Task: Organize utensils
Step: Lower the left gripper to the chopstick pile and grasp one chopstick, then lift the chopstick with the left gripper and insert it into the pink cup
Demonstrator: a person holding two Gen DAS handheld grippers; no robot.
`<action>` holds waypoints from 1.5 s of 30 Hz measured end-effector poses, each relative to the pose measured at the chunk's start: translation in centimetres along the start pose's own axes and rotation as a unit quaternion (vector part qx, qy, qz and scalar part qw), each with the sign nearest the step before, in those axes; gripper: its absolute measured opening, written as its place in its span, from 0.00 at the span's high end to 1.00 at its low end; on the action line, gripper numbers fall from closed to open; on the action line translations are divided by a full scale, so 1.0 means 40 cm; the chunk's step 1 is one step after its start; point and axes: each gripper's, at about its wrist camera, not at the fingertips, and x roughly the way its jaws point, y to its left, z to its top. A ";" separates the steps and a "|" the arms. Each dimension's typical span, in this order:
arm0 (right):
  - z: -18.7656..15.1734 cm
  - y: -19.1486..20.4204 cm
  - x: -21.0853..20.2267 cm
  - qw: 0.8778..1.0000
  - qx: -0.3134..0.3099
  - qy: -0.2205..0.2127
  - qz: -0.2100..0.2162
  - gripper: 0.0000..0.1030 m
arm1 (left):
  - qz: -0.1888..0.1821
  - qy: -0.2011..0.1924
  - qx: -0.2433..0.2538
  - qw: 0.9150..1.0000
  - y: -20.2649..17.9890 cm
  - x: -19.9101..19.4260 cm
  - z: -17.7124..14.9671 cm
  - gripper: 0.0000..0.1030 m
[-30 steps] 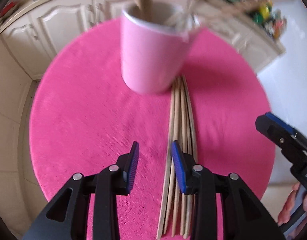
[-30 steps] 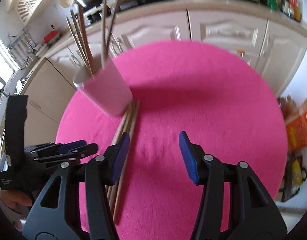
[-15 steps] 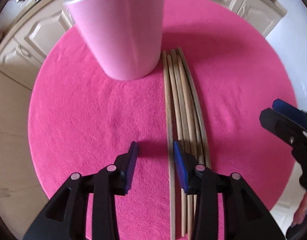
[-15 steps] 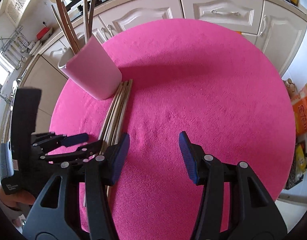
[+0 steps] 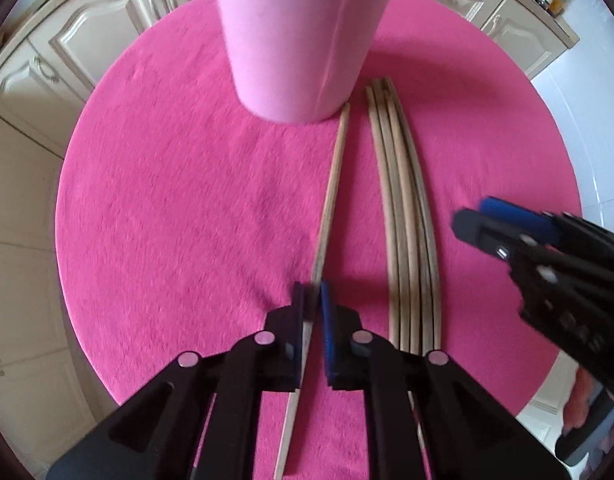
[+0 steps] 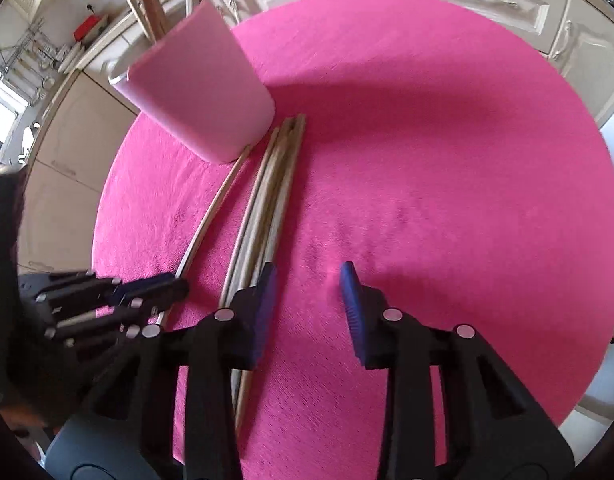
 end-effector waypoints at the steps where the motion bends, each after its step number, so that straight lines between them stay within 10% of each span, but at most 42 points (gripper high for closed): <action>1: 0.005 0.008 0.008 1.000 -0.001 0.004 0.002 0.72 | -0.005 0.003 -0.007 1.000 0.010 0.000 -0.008 0.92; 35: 0.140 0.108 0.075 0.995 0.007 0.040 -0.087 0.82 | -0.005 0.037 0.019 0.999 0.017 0.023 0.092 0.90; 45: 0.095 -0.008 0.024 0.997 0.068 0.044 0.006 0.95 | -0.020 -0.012 0.016 1.000 0.007 -0.044 0.035 0.92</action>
